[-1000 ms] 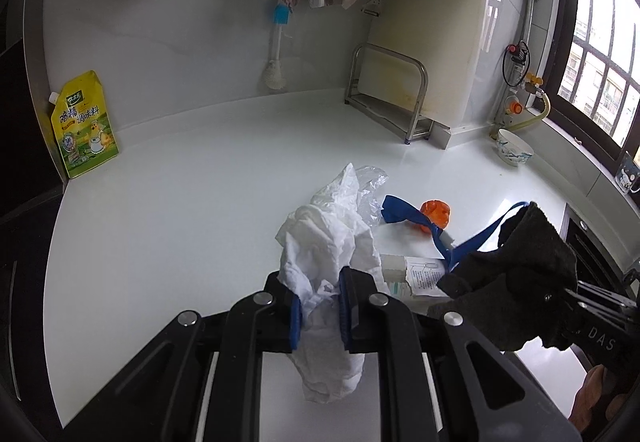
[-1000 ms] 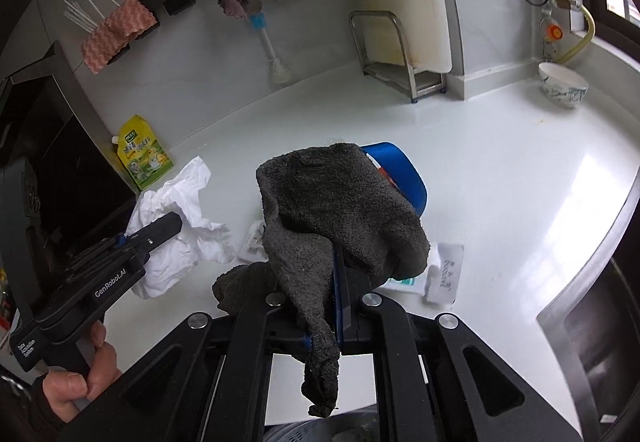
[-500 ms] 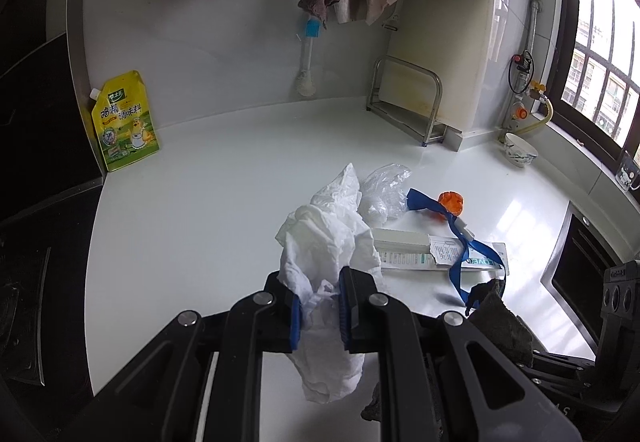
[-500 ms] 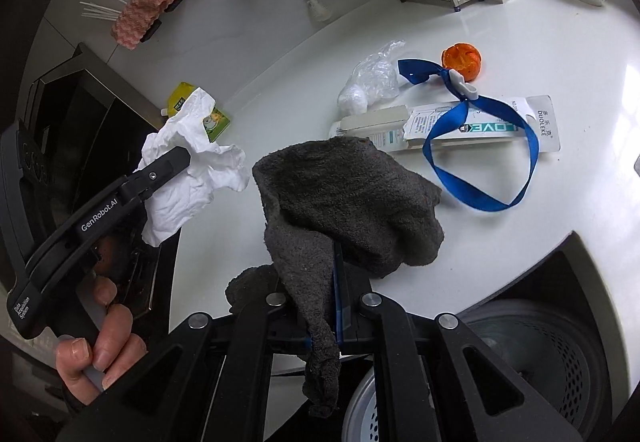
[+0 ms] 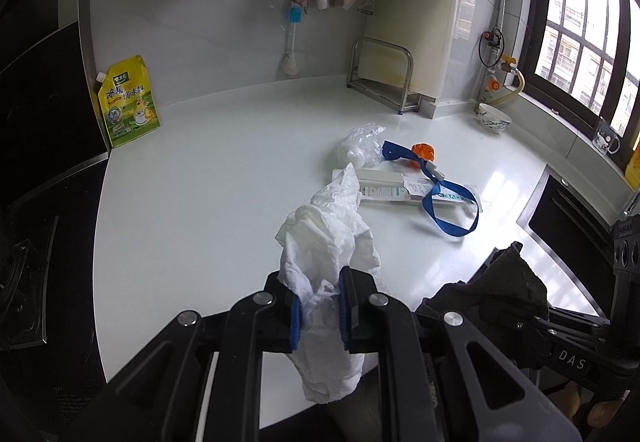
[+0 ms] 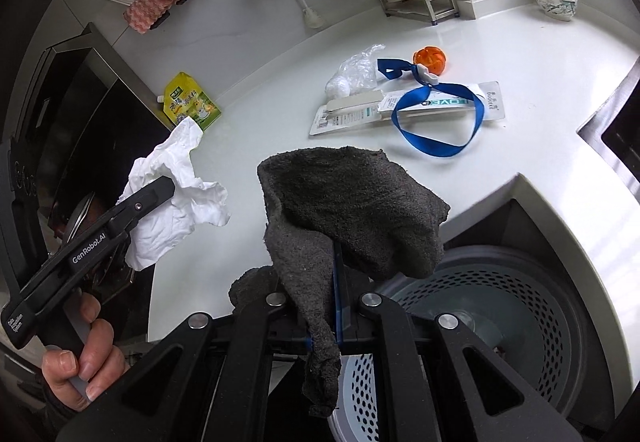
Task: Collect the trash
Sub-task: 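Carry the white bag and grey cloth with both tools over the basket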
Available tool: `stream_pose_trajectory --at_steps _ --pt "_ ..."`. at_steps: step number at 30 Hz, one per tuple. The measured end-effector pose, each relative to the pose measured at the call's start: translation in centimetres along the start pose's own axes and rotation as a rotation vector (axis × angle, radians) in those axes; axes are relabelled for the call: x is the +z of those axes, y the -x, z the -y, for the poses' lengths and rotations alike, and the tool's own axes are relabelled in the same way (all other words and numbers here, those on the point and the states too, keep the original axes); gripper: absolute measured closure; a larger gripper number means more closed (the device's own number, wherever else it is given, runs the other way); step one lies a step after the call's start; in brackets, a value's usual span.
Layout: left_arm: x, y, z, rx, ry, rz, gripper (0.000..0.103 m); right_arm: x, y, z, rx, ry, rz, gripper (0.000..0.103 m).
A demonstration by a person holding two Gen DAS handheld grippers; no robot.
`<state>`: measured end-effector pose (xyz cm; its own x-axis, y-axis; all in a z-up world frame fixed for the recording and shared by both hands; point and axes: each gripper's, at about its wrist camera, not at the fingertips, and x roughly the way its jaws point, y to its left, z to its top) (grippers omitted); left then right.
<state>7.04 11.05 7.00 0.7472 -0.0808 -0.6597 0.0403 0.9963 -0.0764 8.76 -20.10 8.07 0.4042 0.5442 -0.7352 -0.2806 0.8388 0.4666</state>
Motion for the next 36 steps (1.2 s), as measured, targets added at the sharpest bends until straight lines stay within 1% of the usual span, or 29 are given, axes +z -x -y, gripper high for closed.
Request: stream_pose_trajectory --at_steps 5,11,19,22,25,32,36 --pt "-2.0 1.2 2.0 -0.038 -0.029 -0.015 0.088 -2.4 2.3 1.0 -0.052 -0.008 0.024 0.096" --pt "-4.5 2.2 4.9 -0.084 -0.086 -0.043 0.088 -5.1 4.8 2.3 -0.153 -0.008 0.057 0.096" --pt "-7.7 2.0 8.8 -0.141 -0.136 -0.087 0.088 -8.2 7.0 3.9 -0.286 0.005 0.108 0.096" --pt "-9.0 1.4 10.0 -0.162 -0.15 -0.115 0.088 -9.3 7.3 4.8 -0.317 -0.007 0.112 0.096" --pt "-10.1 0.4 11.1 -0.168 -0.168 -0.147 0.088 -10.4 7.2 5.9 -0.351 -0.018 0.115 0.096" --pt "-11.9 -1.6 12.8 -0.164 -0.205 -0.193 0.088 -11.9 6.3 7.6 -0.409 -0.027 0.115 0.096" --pt "-12.6 -2.8 13.0 -0.156 -0.205 -0.226 0.088 -12.2 5.9 7.7 -0.44 -0.014 0.128 0.096"
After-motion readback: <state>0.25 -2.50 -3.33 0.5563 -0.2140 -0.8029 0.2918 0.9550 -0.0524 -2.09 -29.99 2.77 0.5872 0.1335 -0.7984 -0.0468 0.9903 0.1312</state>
